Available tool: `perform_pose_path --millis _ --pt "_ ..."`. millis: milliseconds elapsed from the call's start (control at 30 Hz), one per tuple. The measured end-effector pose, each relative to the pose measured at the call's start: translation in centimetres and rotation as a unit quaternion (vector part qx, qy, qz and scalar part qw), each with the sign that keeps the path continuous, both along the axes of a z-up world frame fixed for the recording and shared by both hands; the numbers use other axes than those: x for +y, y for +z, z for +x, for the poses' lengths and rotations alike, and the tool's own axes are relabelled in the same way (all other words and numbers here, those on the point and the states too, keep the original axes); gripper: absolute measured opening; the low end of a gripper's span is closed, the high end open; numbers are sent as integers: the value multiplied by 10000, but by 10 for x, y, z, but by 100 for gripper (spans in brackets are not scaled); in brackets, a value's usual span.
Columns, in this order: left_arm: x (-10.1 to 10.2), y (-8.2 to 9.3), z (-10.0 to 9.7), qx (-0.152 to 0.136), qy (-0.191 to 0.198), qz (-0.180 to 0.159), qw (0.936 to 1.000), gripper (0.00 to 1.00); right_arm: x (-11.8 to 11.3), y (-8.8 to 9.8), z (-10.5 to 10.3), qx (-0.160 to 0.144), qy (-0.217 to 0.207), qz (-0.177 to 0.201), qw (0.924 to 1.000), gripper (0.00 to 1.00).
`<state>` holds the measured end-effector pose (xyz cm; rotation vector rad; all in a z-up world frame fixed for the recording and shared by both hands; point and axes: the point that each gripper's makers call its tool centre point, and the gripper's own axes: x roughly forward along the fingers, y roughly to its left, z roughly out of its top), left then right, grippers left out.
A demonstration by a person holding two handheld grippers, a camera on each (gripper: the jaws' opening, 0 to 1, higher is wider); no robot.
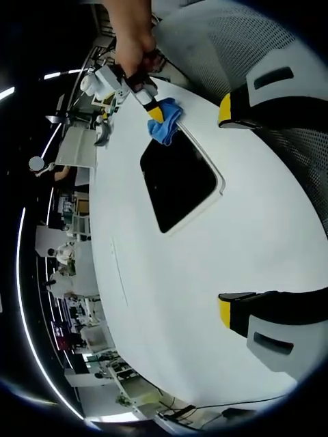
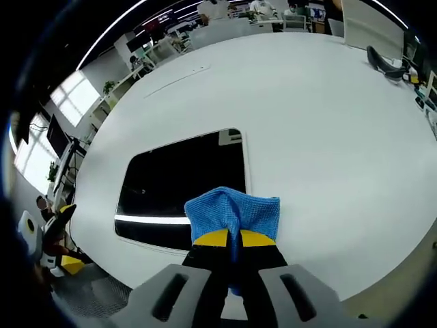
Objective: Wipe the mirror surface with the cleaning cloth until all visible marks leave the cleaned area.
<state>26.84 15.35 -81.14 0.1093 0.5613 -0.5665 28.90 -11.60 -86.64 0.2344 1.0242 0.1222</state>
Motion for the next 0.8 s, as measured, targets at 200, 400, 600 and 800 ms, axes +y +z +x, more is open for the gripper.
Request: perform_pose_path --millis 200,400,600,800 --pt "-1 -1 0 11 -31 -8 10000 99 -1 0 7 17 -39 19 10000 0" --pt "0 -1 0 23 0 -37 10000 99 -2 0 16 50 56 -8 10000 0" --pt "0 0 1 13 -2 -42 10000 99 -1 0 27 3 43 -84 10000 0" --pt "-1 -1 0 26 -20 -38 10000 99 -2 -1 35 -1 64 -111 9999 0"
